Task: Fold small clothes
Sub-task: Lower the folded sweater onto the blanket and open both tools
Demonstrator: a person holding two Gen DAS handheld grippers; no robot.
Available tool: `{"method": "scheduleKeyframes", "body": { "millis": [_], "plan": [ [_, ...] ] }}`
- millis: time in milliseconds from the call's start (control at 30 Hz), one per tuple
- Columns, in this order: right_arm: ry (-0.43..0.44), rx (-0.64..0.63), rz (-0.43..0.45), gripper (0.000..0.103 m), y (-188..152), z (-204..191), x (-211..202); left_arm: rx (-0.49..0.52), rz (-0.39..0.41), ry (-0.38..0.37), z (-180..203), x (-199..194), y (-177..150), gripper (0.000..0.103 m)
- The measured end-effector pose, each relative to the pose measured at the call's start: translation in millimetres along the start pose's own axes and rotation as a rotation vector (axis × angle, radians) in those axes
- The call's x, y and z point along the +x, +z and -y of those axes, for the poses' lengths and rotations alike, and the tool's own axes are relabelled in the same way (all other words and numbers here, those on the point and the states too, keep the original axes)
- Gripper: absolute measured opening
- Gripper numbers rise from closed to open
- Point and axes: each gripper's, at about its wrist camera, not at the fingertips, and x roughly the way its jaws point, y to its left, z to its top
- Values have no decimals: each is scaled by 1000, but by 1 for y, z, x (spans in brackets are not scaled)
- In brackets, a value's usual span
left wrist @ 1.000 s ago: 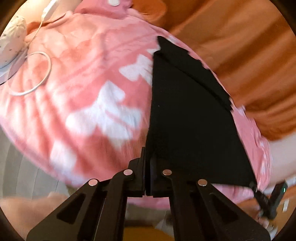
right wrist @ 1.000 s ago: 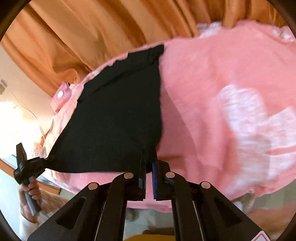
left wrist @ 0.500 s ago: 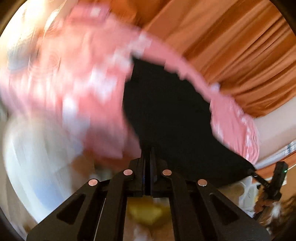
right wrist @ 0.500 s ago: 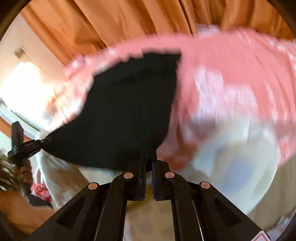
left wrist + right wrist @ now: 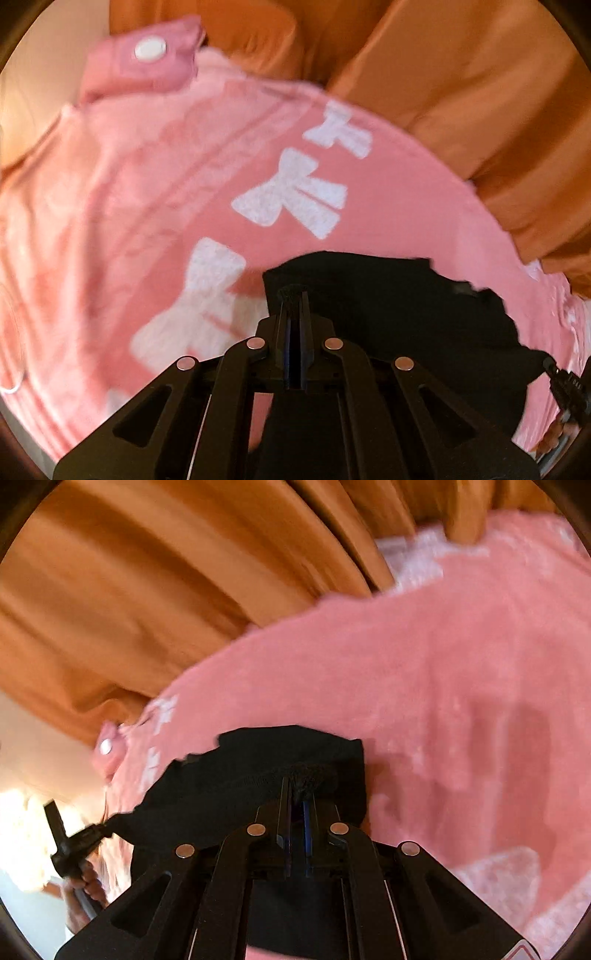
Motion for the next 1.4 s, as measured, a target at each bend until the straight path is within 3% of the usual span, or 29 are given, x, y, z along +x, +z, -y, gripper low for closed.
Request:
{"method": "scheduleKeyframes", "body": {
  "millis": [100,300,400,433,467,533,567,667,767,833,867,933,1000,1100,1133,1167,1200,1233,1333,1400],
  "plan": [
    [-15,40,-30,4,14,8,23,-54,-63,-17,-6,22,3,2],
    [-27,77,-49,5,29,10,52,-7,-53,3,4,37,15,2],
    [12,113,57,9,35,8,47,-67,-36,-36,-4,41,25,5],
    [-10,120,159,13,37,6,33,-98,-15,-30,-8,41,30,13],
    [-67,105,257,22,39,2,17,-117,13,-1,-13,39,34,34],
    [-148,41,369,48,38,-8,-8,-153,90,97,-26,23,40,57],
    [-171,-18,379,50,36,-16,-18,-162,102,98,-31,16,41,57],
    [-162,-159,259,50,17,-32,-25,-142,56,12,-39,-6,29,57],
    [-173,-227,71,51,-24,-32,-21,-38,-31,-43,-34,-28,-17,62],
    [-174,-229,-40,51,-50,-26,-15,0,-57,-59,-28,-36,-43,63],
    [-179,-223,-97,51,-67,-22,-11,15,-63,-71,-25,-38,-55,69],
    [-175,-236,-189,51,-86,-17,0,69,-98,-43,-24,-35,-84,73],
    [-178,-256,-235,51,-104,-15,9,76,-162,-26,-30,-27,-109,73],
    [-170,-272,-215,51,-111,-14,10,97,-122,-14,-30,-33,-119,66],
    [-175,-286,-198,31,-110,-16,10,110,-116,-5,-28,-31,-117,47],
    [-157,-288,-204,7,-107,-18,10,117,-104,-19,-26,-33,-115,8],
    [-147,-296,-211,6,-107,-20,8,113,-130,-80,-26,-34,-111,6],
    [-158,-320,-197,5,-107,-24,1,103,-143,-95,-28,-38,-110,6],
    [-158,-392,-192,3,-116,-30,-34,171,-143,-81,-33,-58,-118,4],
    [-166,-371,-232,3,-130,-12,-47,174,-214,-74,-47,-58,-139,3]
  ]
}}
